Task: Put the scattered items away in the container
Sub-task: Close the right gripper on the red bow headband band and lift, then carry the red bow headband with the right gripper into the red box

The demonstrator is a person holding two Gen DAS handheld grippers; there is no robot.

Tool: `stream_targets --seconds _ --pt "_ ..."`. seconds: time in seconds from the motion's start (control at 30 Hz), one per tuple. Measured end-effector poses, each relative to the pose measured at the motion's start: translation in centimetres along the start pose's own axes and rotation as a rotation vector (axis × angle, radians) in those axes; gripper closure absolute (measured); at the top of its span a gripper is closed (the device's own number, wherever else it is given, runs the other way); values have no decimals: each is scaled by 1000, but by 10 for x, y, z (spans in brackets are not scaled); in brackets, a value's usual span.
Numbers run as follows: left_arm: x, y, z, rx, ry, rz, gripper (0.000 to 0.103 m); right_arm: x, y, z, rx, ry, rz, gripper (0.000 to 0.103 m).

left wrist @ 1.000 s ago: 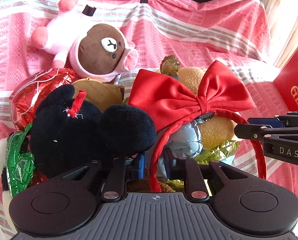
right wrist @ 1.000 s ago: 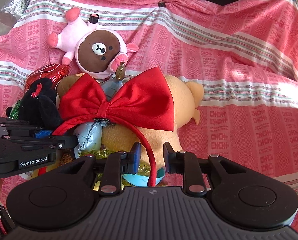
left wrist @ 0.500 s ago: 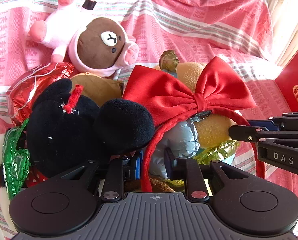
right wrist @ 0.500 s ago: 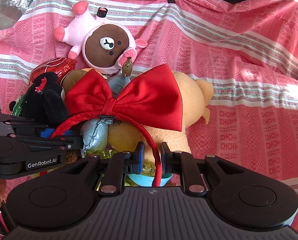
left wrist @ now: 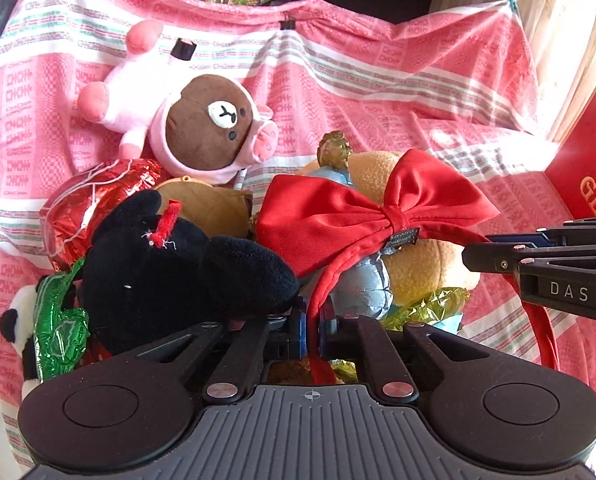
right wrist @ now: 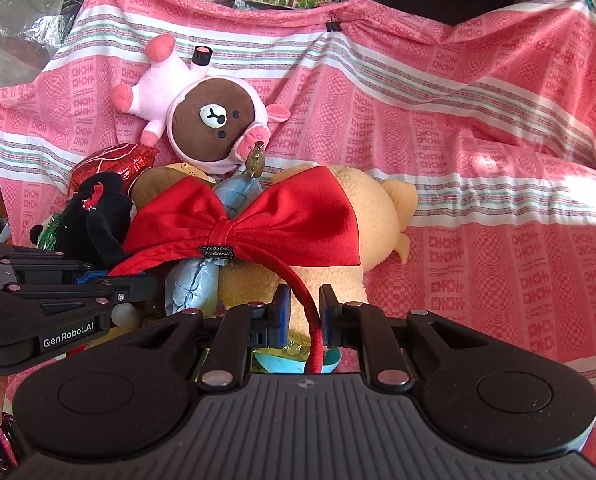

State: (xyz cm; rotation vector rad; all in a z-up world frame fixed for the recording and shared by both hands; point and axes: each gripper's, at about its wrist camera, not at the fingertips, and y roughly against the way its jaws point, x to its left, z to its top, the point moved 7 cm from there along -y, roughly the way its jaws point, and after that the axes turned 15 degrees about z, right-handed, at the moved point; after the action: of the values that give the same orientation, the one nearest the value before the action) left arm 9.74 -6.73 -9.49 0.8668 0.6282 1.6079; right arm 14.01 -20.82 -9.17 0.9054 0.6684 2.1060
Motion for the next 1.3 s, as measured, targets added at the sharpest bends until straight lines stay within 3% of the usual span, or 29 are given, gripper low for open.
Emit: stream_targets --seconds 0.77,1.3 --pt "-26 43 8 -136 19 23 101 -7 53 6 -128 -26 16 86" --pt "-89 73 29 -207 -30 -53 101 -43 117 -3 -216 -70 -62 86"
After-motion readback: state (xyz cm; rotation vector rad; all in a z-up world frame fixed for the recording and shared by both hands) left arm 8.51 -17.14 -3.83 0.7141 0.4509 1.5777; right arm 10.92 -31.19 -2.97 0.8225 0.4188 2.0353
